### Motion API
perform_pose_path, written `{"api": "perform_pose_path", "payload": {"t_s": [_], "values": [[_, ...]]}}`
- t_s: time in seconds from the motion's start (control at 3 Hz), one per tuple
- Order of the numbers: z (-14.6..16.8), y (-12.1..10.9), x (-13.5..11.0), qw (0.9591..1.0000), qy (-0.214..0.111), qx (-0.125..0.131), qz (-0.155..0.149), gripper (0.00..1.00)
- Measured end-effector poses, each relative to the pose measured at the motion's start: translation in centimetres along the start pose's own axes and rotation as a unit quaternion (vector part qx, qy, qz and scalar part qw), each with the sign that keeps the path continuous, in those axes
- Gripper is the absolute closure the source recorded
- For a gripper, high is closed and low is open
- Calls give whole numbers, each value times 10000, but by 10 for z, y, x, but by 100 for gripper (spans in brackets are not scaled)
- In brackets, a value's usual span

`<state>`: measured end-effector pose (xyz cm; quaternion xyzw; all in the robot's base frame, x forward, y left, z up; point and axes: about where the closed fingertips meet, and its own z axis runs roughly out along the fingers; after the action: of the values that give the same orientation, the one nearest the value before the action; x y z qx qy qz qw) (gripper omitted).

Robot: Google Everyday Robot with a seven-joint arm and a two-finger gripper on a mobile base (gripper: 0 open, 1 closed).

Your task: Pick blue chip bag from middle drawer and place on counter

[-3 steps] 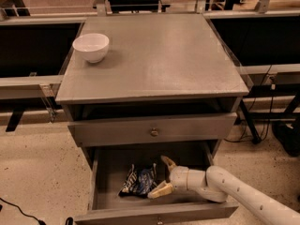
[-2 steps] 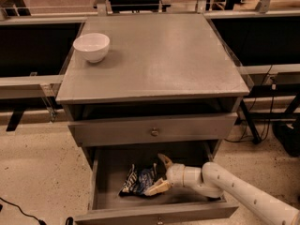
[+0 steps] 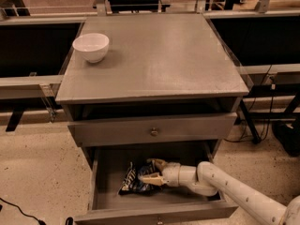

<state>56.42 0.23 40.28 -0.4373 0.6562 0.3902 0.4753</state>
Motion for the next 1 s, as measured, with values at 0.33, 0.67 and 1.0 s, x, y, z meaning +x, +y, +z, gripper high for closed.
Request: {"api": "perform_pose_path", "payload": {"t_s": [0.33,0.67,1.0], "values": [[0,-2,2,9999,-75,97,95,65],[-9,6,-32,9993,-162,99,-310,88],[-27,31,-95,9943,-195,-1,-1048,100]]}}
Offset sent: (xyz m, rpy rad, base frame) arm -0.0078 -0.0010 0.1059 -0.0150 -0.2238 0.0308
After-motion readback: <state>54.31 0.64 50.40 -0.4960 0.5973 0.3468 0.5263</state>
